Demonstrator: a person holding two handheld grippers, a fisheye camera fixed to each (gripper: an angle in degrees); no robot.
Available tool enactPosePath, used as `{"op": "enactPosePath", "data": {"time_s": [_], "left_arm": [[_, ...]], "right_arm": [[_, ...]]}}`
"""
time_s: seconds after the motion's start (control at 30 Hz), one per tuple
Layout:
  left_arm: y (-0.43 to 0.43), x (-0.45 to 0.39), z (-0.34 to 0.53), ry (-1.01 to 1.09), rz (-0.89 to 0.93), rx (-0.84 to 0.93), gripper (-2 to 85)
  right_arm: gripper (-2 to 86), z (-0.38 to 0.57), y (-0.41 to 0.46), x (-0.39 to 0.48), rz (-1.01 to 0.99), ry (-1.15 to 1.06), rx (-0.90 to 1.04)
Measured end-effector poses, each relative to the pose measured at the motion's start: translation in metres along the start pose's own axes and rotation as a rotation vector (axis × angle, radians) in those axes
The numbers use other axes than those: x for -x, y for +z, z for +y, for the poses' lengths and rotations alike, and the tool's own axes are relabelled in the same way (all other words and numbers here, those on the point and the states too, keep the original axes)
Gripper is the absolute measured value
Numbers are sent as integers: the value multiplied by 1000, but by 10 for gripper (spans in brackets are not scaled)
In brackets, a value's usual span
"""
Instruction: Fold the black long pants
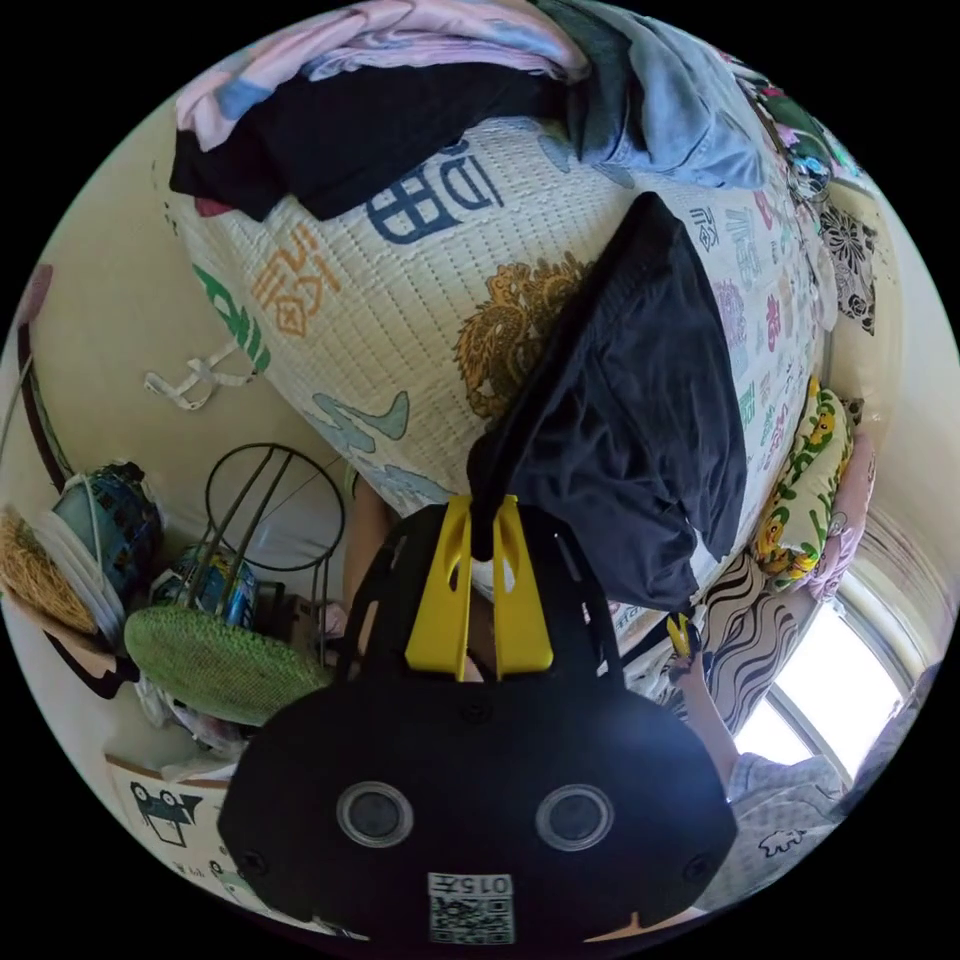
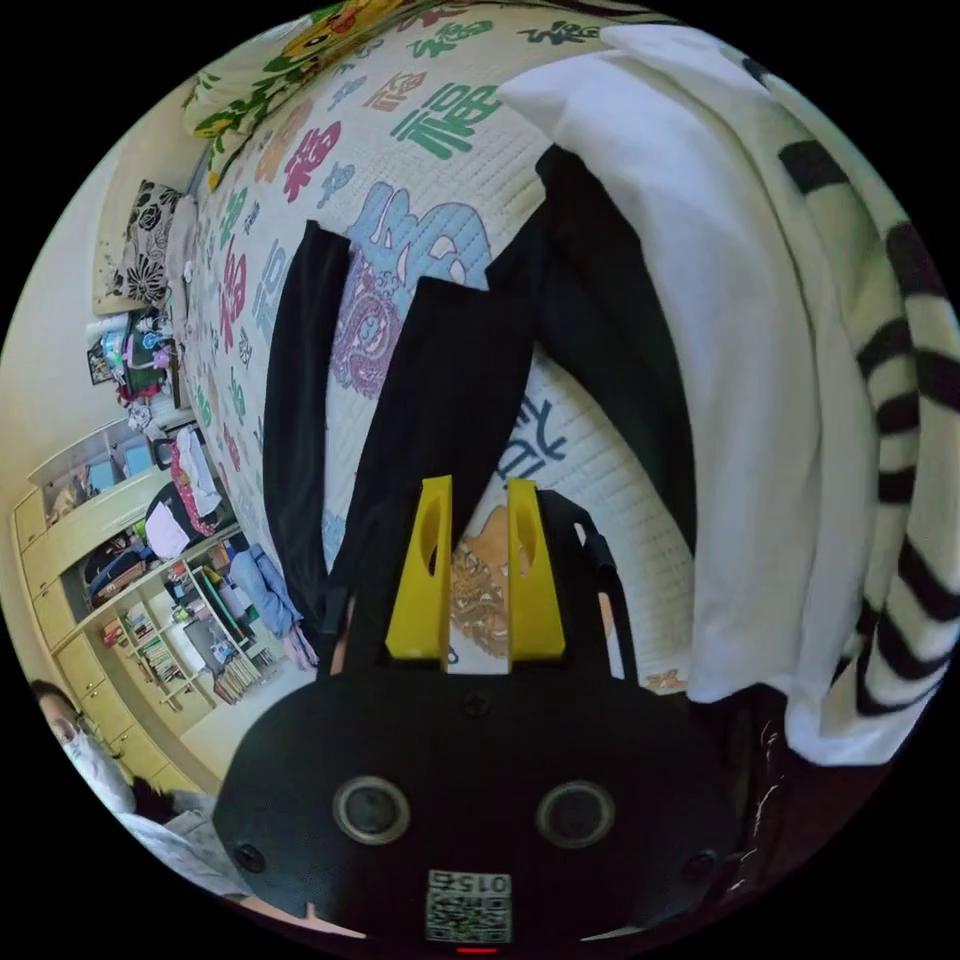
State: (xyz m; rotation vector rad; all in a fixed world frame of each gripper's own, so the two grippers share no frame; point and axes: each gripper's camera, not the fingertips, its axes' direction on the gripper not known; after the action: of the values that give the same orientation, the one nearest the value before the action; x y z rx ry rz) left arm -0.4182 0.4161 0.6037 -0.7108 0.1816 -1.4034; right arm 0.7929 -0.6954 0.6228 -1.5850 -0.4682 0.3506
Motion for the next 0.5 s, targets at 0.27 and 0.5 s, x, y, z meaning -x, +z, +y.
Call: {"op": "enactPosePath", "data": {"time_s": [0.27,0.5], "left_arm": [[-10,-14,2,63,-96,28,6],[-17,-10,4,80,-20,67,5]], "right_arm": [[29,-38,-48,6,115,-54,90],[-1,-43,-113,22,59,-86,154]]}}
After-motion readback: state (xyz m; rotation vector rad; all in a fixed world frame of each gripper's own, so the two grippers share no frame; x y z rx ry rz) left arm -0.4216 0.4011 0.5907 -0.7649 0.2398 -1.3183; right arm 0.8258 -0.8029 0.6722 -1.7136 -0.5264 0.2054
